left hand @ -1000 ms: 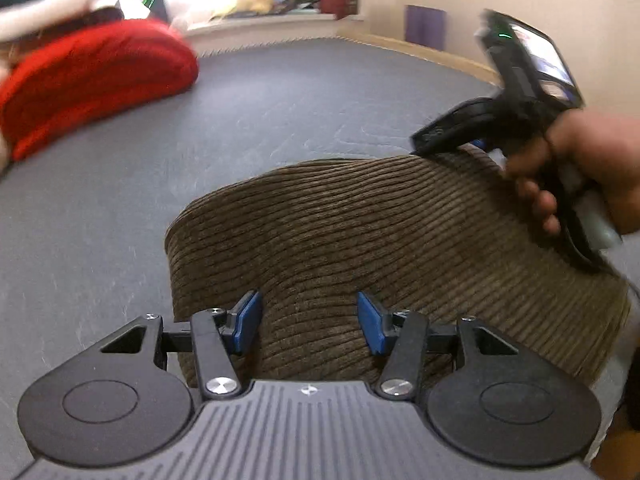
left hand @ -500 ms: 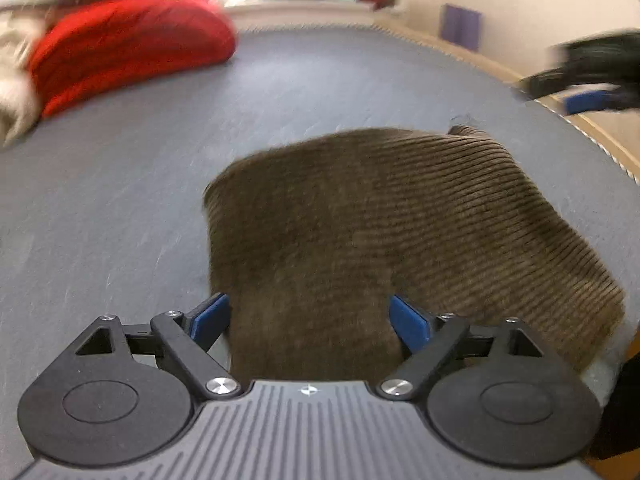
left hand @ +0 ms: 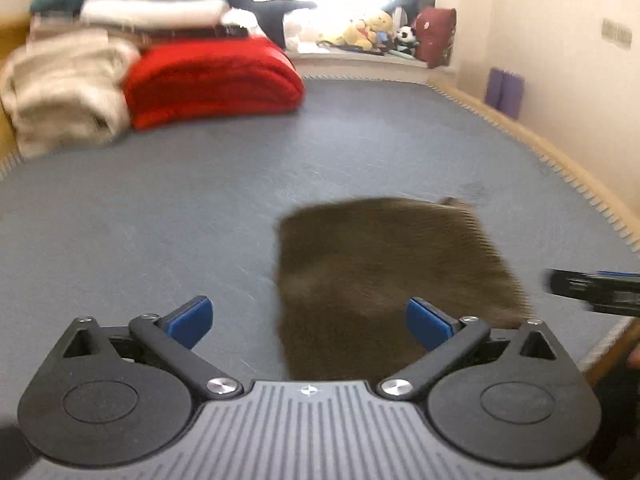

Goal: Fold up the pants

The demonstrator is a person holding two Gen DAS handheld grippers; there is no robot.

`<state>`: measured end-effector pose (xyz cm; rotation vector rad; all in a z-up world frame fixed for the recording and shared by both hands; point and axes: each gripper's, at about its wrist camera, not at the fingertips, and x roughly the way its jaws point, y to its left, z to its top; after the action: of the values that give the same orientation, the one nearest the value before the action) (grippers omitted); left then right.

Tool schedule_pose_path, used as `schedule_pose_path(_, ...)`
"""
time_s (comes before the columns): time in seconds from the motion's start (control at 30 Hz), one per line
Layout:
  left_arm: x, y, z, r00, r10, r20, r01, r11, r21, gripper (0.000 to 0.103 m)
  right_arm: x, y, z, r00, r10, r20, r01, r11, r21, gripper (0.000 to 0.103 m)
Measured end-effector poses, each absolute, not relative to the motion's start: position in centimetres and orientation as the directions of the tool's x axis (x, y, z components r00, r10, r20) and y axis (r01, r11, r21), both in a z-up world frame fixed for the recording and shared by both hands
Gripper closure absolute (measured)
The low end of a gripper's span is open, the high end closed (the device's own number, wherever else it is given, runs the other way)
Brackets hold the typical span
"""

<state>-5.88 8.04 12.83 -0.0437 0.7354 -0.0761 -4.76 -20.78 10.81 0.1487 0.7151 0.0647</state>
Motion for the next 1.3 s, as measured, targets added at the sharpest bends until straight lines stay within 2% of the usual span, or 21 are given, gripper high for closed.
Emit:
schedule_pose_path(0.07, -6.9, 7.3, 11.8, 0.7, -0.108, -0.706, 0.038, 0.993, -0.113, 0.0, -5.1, -20.5, 11.0, 0.764, 0.105, -0.637, -0.033, 0.992, 0.124, 0.011)
schedule_pose_path(0.2, -7.6, 5.1, 8.9, 0.665, -0.066, -0.744, 0.014, 0.997, -0.077, 0.0, -5.4, -20.4, 10.5, 0.757, 0.072, -0.65, -0.01, 0.995, 0.099, 0.01)
schedule_pose_path(0.3, -6.3, 4.5, 6.9, 0.638, -0.093, -0.764, 0.023, 0.995, -0.101, 0.0, -5.3, -20.4, 9.6, 0.734, 0.032, -0.679, 0.016, 0.998, 0.064, 0.01)
schedule_pose_path(0.43, -4.3, 4.5, 4.7, 0.623, -0.058, -0.78, -0.044, 0.993, -0.108, 0.0, -5.2, -20.7, 8.4, 0.717, 0.003, -0.697, 0.013, 1.0, 0.018, 0.01)
schedule_pose_path(0.7, -2.3, 4.5, 3.1, 0.601, -0.059, -0.797, -0.052, 0.992, -0.112, 0.0, -4.6, -21.8, 6.4, 0.676, -0.045, -0.735, 0.041, 0.999, -0.023, 0.01)
schedule_pose_path(1.3, -1.9, 4.6, 2.4, 0.59, -0.064, -0.805, -0.056, 0.991, -0.12, 0.0, -2.9, -18.5, 5.6, 0.652, 0.011, -0.758, -0.051, 0.998, -0.029, 0.01)
